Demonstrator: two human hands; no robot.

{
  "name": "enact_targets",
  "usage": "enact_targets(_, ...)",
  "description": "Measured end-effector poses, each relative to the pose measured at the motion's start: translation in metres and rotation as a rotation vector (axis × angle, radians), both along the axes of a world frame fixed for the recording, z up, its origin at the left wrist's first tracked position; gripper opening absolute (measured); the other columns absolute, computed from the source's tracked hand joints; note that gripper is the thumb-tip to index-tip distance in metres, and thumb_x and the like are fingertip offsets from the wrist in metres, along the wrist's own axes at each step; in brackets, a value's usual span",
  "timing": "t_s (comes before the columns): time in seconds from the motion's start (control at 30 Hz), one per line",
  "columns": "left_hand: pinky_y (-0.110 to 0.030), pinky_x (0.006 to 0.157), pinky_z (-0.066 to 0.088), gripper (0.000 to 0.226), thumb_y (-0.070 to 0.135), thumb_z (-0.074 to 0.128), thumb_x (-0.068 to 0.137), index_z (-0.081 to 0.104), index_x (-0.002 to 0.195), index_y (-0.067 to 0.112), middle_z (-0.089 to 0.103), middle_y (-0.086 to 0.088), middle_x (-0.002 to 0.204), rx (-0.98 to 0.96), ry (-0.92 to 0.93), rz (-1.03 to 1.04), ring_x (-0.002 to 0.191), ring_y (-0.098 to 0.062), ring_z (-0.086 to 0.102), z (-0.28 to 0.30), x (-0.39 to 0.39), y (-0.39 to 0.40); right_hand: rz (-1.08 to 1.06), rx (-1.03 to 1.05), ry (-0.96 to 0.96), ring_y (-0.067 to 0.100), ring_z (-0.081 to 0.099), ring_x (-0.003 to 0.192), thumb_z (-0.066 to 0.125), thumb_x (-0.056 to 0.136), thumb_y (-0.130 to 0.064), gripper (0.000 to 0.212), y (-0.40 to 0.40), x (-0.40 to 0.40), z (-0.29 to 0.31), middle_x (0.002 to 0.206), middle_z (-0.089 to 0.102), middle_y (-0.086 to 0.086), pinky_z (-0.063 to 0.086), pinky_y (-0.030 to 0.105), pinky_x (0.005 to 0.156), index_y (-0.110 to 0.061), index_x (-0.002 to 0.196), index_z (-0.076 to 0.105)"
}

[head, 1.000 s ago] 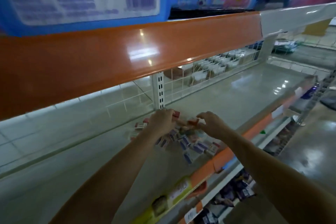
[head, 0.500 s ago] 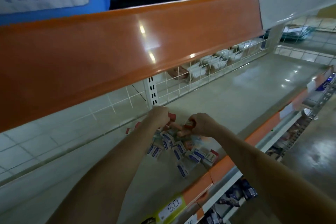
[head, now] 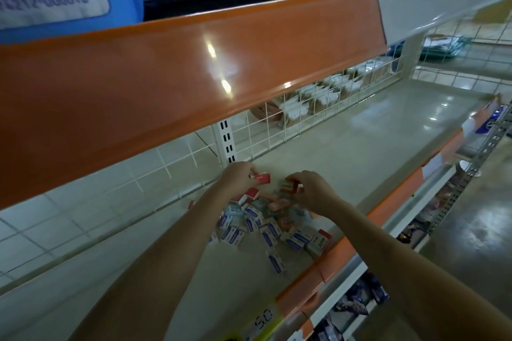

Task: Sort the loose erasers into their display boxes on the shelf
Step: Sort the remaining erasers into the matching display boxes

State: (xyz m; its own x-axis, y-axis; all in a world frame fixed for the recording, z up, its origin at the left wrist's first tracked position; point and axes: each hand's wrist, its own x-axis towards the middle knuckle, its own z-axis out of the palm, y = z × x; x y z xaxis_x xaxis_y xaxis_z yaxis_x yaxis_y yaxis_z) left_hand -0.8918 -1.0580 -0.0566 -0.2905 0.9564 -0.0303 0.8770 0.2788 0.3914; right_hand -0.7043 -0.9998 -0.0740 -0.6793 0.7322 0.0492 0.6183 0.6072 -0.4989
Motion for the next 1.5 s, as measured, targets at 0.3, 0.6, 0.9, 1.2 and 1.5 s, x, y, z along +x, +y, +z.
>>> enact_targets(0.3,-0.018,0.071,0.055,0.023,0.006,0.07,0.08,0.066,0.099,0.017,0.065,-0.01,0.11,0.194,-0.954,0.157,0.087,-0.017,0.067,0.004,0.017,-0.059,0.053,-0.012,0.246,0.005,0.051,0.094,0.064,0.085,-0.015,0.037,-0.025,0.01,0.003,0.111,0.058,-0.001,0.041,0.015,0.085,-0.016,0.121,0.057)
enact_targets(0.6,-0.026,0.081,0.055,0.039,-0.001,0.065,0.082,0.061,0.12,0.007,0.068,-0.011,0.107,0.213,-1.138,0.18,0.095,-0.021,0.069,-0.01,0.019,-0.103,0.083,-0.093,0.404,0.007,0.057,0.095,0.067,0.081,-0.005,0.039,-0.057,0.014,-0.002,0.103,0.057,-0.006,0.042,0.003,0.078,-0.014,0.118,0.06)
enact_targets(0.9,-0.024,0.054,0.052,0.03,0.034,0.058,0.089,0.067,0.095,0.006,0.07,-0.006,0.072,0.36,-1.071,0.507,0.059,-0.014,0.064,-0.003,0.03,-0.156,0.16,-0.198,0.447,-0.01,0.06,0.084,0.072,0.077,-0.007,0.04,-0.09,0.013,0.004,0.094,0.061,-0.02,0.048,0.006,0.078,-0.031,0.107,0.06)
enact_targets(1.2,-0.017,0.047,0.043,0.034,0.034,0.052,0.093,0.068,0.084,0.006,0.066,0.0,0.064,0.482,-0.942,0.708,0.055,-0.008,0.059,0.003,0.019,-0.261,0.394,-0.354,0.429,-0.003,0.063,0.088,0.072,0.076,-0.003,0.045,-0.163,-0.033,0.007,0.091,0.066,-0.016,0.049,0.011,0.078,-0.044,0.09,0.059)
enact_targets(1.5,-0.017,0.045,0.043,0.023,0.025,0.052,0.093,0.065,0.086,0.006,0.064,-0.003,0.064,0.691,-0.786,0.877,0.05,-0.007,0.057,0.014,-0.002,-0.41,0.691,-0.335,0.411,-0.013,0.056,0.093,0.069,0.079,-0.009,0.045,-0.284,-0.094,0.03,0.095,0.059,-0.02,0.043,0.002,0.076,-0.046,0.095,0.051)
